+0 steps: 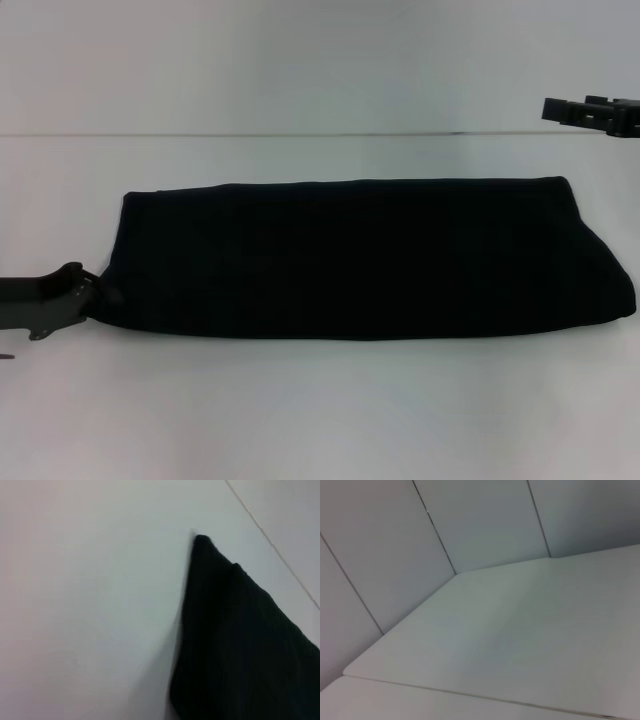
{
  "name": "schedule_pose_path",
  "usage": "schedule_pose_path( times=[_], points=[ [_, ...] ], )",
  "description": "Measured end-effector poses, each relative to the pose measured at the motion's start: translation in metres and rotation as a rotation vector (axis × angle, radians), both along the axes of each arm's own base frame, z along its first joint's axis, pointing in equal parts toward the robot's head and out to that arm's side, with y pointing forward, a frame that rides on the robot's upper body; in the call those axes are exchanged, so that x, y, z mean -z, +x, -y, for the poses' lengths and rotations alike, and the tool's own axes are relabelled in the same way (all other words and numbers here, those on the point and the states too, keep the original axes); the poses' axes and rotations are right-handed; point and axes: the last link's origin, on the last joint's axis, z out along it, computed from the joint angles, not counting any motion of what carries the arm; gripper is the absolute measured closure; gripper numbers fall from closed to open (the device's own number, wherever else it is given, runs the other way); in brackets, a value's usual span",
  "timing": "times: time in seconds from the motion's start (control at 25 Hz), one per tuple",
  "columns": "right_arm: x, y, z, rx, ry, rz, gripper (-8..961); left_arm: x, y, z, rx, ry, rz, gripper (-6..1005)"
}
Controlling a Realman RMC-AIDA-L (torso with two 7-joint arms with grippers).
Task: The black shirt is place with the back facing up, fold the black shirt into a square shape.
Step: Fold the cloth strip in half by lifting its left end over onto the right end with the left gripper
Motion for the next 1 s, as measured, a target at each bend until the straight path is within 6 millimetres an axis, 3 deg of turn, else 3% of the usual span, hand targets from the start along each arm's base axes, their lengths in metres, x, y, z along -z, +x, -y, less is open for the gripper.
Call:
schedule_pose_path(
  times=[0.36,0.68,1.0],
  points=[
    [0.016,-0.011,0.000,-0.020,0.017,-0.072,23,-0.023,-0.013,0.002,0.215,0.023,-0.220,916],
    [0.023,-0.013,-0.006,0.003,0.071,-0.099,23,-0.075,-0.041,0.022,0.210,0.061,-0.434,916],
    [0.023,-0.016,-0.008,-0.010,0.095,-0.121,23,-0.098,-0.052,0.034,0.201,0.035,-0.552,917]
  ],
)
